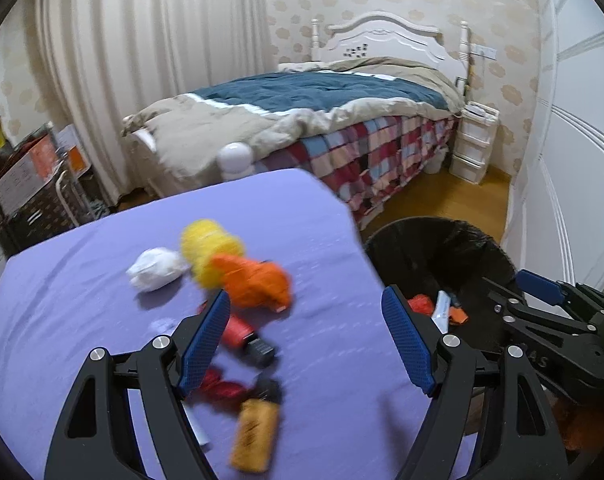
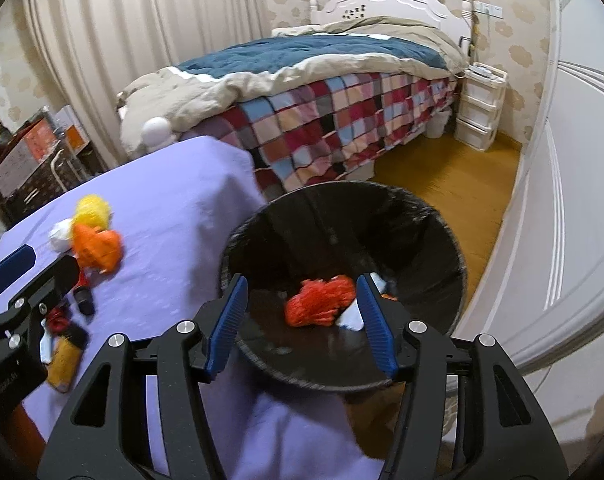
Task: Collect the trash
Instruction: 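Grasp the teal-and-white toothpaste tube with the left tool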
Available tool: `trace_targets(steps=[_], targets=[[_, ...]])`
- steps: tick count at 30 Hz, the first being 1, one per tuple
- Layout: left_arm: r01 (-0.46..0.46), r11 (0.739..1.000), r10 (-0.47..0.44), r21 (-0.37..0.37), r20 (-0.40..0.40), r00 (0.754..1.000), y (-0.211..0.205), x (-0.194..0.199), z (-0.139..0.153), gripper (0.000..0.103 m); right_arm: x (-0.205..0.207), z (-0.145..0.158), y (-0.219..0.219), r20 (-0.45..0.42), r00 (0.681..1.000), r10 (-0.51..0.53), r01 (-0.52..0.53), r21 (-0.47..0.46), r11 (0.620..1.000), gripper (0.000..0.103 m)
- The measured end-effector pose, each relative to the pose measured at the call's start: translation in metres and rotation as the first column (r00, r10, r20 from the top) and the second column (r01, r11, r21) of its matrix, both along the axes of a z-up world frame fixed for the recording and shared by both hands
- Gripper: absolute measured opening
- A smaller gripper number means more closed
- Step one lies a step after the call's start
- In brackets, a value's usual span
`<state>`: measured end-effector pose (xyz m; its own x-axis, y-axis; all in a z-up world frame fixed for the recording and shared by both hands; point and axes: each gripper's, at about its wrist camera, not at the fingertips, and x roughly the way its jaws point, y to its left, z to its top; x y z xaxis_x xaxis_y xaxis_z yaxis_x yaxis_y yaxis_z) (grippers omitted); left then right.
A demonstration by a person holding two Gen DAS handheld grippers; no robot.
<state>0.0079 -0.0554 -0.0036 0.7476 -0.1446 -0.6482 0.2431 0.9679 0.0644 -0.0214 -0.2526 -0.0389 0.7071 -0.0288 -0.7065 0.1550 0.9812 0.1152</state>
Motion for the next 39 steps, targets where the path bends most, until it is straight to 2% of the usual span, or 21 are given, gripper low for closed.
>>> trace_targets(steps=[6,13,18,25,28,30,31,33,36,39], targets=[[-0.099,0.995,0.099,0.000,-0.024,0.995,0.048,-0.013,-0.005,0.076,-0.012,-0.002,0.029,-0.006,0.999,0.051,-0.051,0.013,0.999,0.057],[-0.201,0.979,0.202,0.019,-0.076,0.977,0.098,-0.024,-0.027,0.076,-0.020,-0.007,0.060,-0.021,0.994,0.108,-0.108,0.017,0.994,0.057],[-0.229,0.973,0.230,0.019,-0.142,0.963,0.111,-0.016,-0.043,0.075,-0.022,-0.010,0.078,-0.030,0.989,0.145,-0.144,0.009,0.989,0.057],[-0.218,0.975,0.220,0.036,-0.176,0.959,0.109,-0.003,-0.054,0.075,-0.022,-0.012,0.092,-0.041,0.984,0.171,-0.172,-0.006,0.985,0.057],[-0.198,0.980,0.200,0.031,-0.202,0.959,0.110,-0.001,-0.057,0.065,-0.022,-0.012,0.095,-0.044,0.983,0.176,-0.176,-0.007,0.984,0.057],[-0.184,0.983,0.184,0.024,-0.213,0.959,0.110,-0.001,-0.059,0.050,-0.021,-0.012,0.098,-0.047,0.982,0.182,-0.182,-0.008,0.983,0.057],[-0.174,0.985,0.174,0.018,-0.209,0.962,0.110,-0.003,-0.058,0.047,-0.021,-0.012,0.099,-0.048,0.982,0.185,-0.185,-0.009,0.983,0.057],[-0.161,0.987,0.163,0.026,-0.201,0.966,0.109,-0.005,-0.059,0.031,-0.020,-0.012,0.103,-0.050,0.980,0.192,-0.193,-0.012,0.981,0.057],[-0.143,0.989,0.149,0.046,-0.186,0.971,0.110,-0.010,-0.059,0.019,-0.019,-0.012,0.108,-0.050,0.978,0.203,-0.204,-0.013,0.979,0.057],[-0.147,0.989,0.149,0.028,-0.186,0.971,0.120,-0.017,-0.058,0.014,-0.020,-0.011,0.115,-0.048,0.975,0.216,-0.217,-0.015,0.976,0.059]])
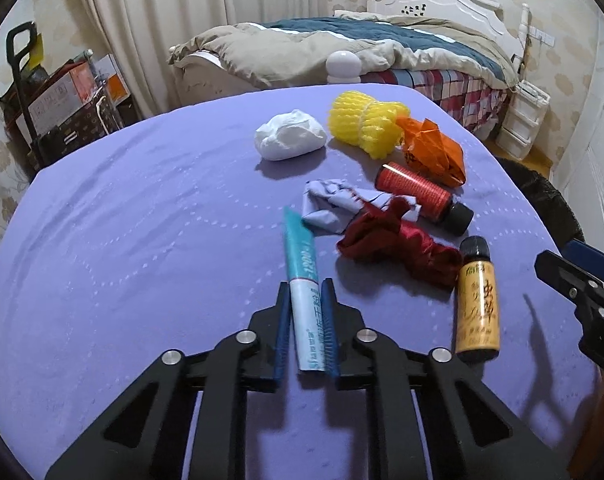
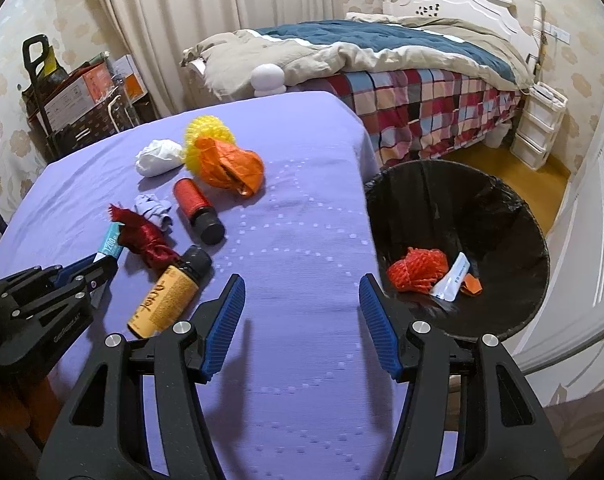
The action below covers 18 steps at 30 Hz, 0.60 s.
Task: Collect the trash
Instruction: 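Grasp the gold bottle with the right tool while the left tool holds the toothpaste tube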
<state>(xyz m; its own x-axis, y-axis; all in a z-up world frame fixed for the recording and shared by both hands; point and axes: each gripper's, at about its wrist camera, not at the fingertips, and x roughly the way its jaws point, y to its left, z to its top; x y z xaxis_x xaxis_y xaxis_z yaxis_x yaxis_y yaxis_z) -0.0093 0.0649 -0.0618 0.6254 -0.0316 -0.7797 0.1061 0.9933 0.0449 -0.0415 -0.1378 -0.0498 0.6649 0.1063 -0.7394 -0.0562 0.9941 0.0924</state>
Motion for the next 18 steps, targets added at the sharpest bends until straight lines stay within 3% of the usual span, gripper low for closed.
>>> trace_targets(steps=[18], targets=[[-0.105,0.993,0.106,-0.047,0.007,0.994,0.062,-0.019,0.001,0.013,0.006,0.000,0.068,-0.016,0.992,0.126,-0.127,-0.027,0.992,0.064]])
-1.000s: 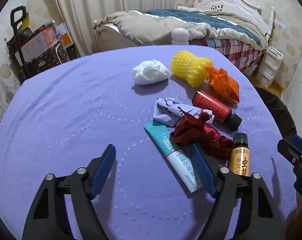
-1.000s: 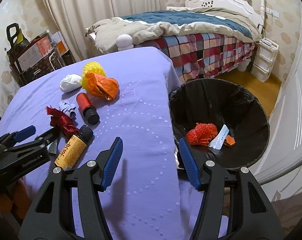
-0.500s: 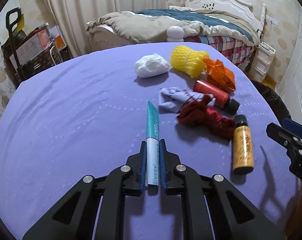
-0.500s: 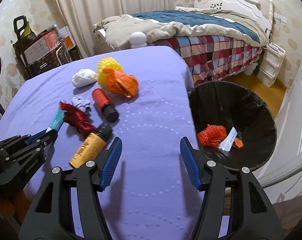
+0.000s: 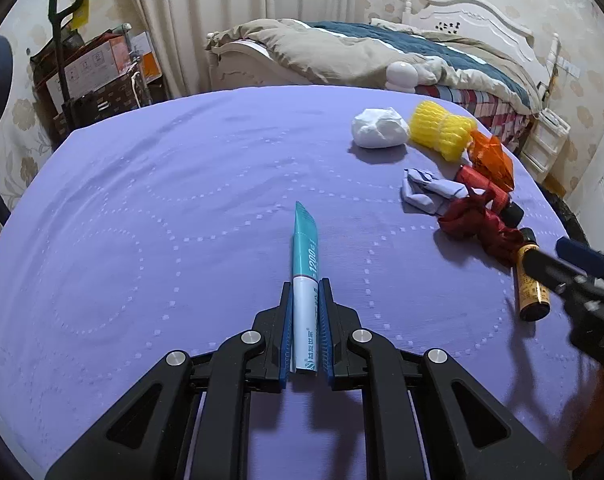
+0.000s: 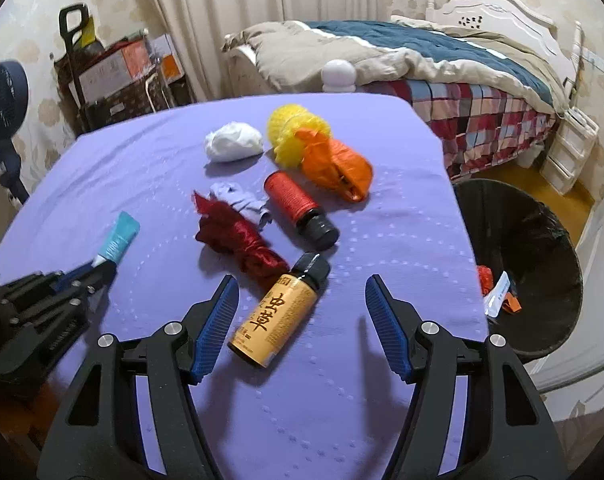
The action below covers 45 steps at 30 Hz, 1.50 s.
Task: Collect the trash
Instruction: 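Grasp the gold bottle with the right tool while the left tool holds the toothpaste tube, then carry the tube and gold bottle over the bin and open both tools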
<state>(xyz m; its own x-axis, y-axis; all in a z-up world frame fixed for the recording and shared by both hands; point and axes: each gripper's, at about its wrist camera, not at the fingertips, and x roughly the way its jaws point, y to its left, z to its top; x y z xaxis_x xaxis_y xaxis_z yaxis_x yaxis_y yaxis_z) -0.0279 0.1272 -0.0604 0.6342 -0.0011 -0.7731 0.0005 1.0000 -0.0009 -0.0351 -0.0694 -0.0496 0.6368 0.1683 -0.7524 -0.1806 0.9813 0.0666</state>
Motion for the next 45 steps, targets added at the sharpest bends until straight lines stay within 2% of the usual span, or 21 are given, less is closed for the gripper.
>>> trace_targets(steps=[3,5,7,12,16,33,45], targets=[[-0.002,1.000,0.002,-0.010,0.002,1.000,0.002,0.000,0.000,0.013,0.001,-0.005,0.001,-0.013,1.000,-0.009,0.008,-0.025,1.000,0.062],[-0.002,1.000,0.002,-0.014,0.004,1.000,0.003,0.001,-0.001,0.013,0.001,-0.007,-0.001,-0.016,1.000,-0.016,0.016,-0.032,0.999,0.055],[-0.001,1.000,0.001,-0.012,0.007,1.000,0.003,0.001,-0.001,0.013,0.001,-0.009,-0.003,-0.027,0.999,-0.020,0.019,-0.031,0.999,0.043],[0.000,1.000,0.000,-0.009,0.010,1.000,0.003,0.001,-0.001,0.013,0.002,-0.012,-0.004,-0.027,0.999,-0.016,0.015,-0.048,0.999,0.037],[0.000,1.000,0.000,-0.006,0.011,1.000,0.002,0.000,-0.001,0.013,0.004,-0.013,-0.005,-0.022,1.000,-0.009,0.007,-0.057,0.998,0.024],[0.004,1.000,-0.004,-0.028,0.016,1.000,0.006,0.000,0.002,0.013,-0.002,-0.011,-0.024,-0.016,1.000,-0.022,0.021,-0.034,0.999,0.023],[0.025,0.998,-0.022,-0.051,0.054,0.998,-0.003,-0.008,0.013,0.013,-0.007,-0.005,-0.041,0.006,0.999,-0.049,0.049,-0.013,0.999,0.023]])
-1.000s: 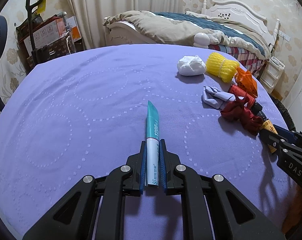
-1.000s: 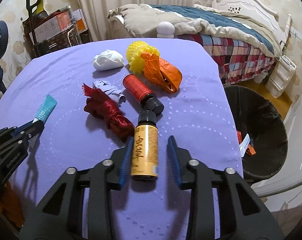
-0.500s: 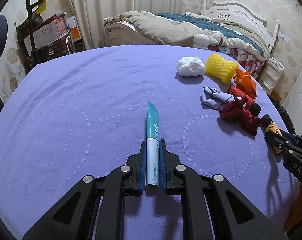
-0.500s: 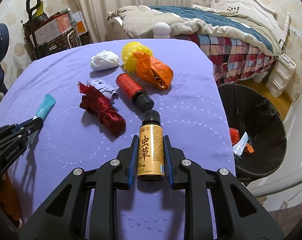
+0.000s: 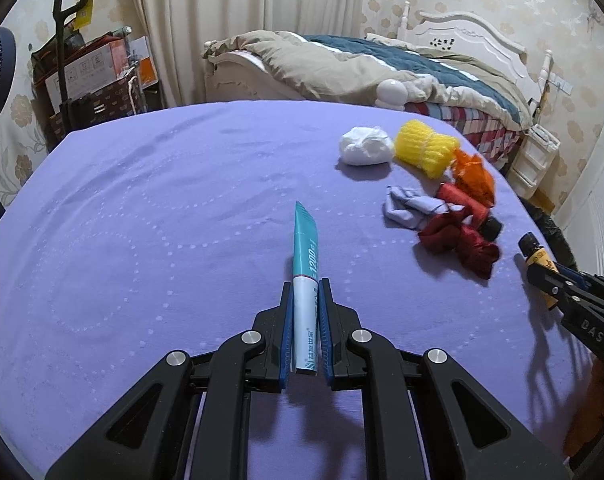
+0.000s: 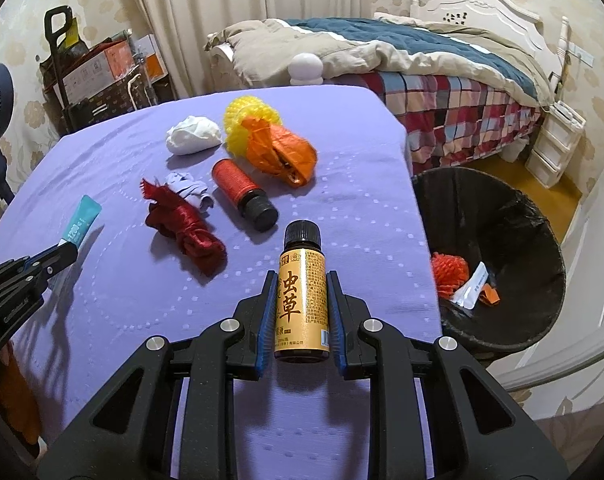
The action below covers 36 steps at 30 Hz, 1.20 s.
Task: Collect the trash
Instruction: 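Carry the tube and gold bottle over the bin and open both tools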
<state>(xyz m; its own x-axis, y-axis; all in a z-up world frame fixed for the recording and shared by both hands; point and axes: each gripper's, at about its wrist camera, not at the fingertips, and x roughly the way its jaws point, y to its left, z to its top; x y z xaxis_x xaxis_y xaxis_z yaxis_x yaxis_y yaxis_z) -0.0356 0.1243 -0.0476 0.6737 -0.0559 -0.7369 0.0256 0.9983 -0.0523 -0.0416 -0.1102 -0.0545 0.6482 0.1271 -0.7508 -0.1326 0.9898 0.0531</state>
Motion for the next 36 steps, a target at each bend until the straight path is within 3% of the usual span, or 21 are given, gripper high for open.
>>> trace_targets(steps=[8,16,25,36], targets=[[0.087,0.996,-0.086,-0.012,0.066,0.994,-0.034,-0.002,0.024,0.013,0.000,0.014,-0.026,0.041,0.997,-0.058,0.058,0.002,0.998,0.023],[0.210,0.978,-0.208,-0.006,0.119,0.971,-0.095,0.012,0.041,0.013,0.008,0.026,-0.072,0.081,0.984,-0.156,0.157,-0.007,0.988,0.023],[0.323,0.946,-0.324,0.025,0.141,0.936,-0.170,0.036,0.041,0.013,0.028,0.029,-0.122,0.103,0.964,-0.247,0.250,-0.014,0.968,0.023],[0.384,0.922,-0.388,0.053,0.110,0.915,-0.234,0.073,0.030,0.013,0.050,0.017,-0.161,0.092,0.949,-0.302,0.305,-0.026,0.952,0.023]])
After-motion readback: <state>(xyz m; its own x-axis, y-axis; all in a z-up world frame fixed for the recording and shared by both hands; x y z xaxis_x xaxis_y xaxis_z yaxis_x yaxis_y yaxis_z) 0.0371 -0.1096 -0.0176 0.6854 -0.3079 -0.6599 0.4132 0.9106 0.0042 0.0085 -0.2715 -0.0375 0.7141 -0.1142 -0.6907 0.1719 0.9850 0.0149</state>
